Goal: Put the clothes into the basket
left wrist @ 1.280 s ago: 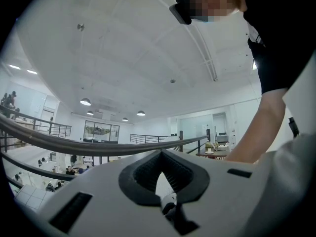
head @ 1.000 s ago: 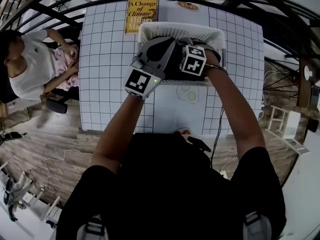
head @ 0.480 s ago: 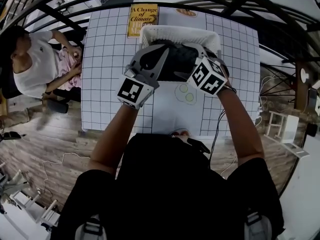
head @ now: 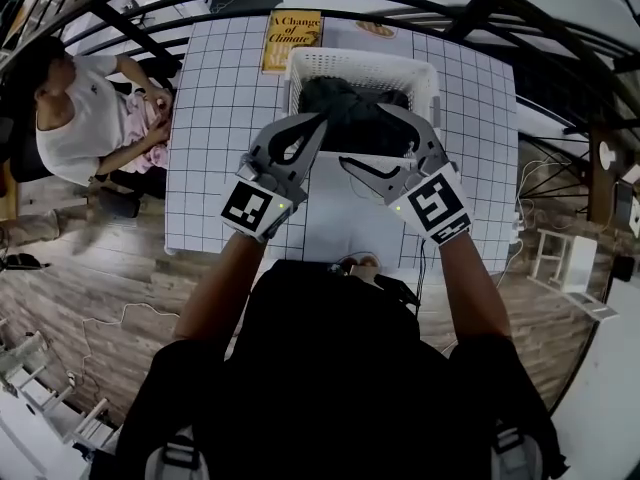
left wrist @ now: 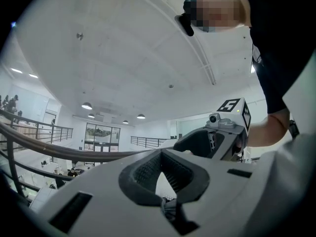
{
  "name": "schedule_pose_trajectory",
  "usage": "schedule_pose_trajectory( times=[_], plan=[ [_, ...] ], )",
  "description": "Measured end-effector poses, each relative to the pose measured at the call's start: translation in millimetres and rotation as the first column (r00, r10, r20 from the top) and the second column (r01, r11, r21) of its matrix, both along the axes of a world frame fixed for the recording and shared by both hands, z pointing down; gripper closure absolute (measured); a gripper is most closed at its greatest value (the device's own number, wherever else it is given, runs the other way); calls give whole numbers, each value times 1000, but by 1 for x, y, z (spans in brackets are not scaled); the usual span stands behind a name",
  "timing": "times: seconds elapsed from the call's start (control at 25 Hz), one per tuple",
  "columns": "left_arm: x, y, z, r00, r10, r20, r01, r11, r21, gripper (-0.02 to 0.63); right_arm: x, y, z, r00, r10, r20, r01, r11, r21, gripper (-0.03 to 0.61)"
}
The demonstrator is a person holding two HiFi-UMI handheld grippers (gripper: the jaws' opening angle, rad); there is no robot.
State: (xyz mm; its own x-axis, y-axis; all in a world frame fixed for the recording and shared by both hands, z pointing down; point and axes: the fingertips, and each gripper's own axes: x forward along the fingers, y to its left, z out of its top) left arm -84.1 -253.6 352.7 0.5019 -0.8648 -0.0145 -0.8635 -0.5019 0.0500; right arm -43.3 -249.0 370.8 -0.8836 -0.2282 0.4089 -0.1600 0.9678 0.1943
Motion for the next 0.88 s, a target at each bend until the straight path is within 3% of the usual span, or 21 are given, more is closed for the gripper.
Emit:
schedule_pose_trajectory(
  times=[0.2, 0.4, 0.6, 0.88],
  plan=[
    [10, 38, -2, 999, 28, -21, -28, 999, -14, 611, 13, 35, -22, 979, 67, 191, -62, 998, -31, 205],
    [28, 73, -5, 998, 59, -37, -60, 998, -26, 611, 36, 71, -40, 907, 172, 383, -124, 981, -146, 355],
    [45, 94, -17, 993, 107, -43, -108, 994, -15, 611, 51, 93, -49, 868, 215, 447, -156, 974, -164, 511],
    [71, 122, -27, 987, 153, -43, -153, 988, -9, 611, 61, 118, -50, 846, 223, 484, -174, 974, -146, 561]
  ],
)
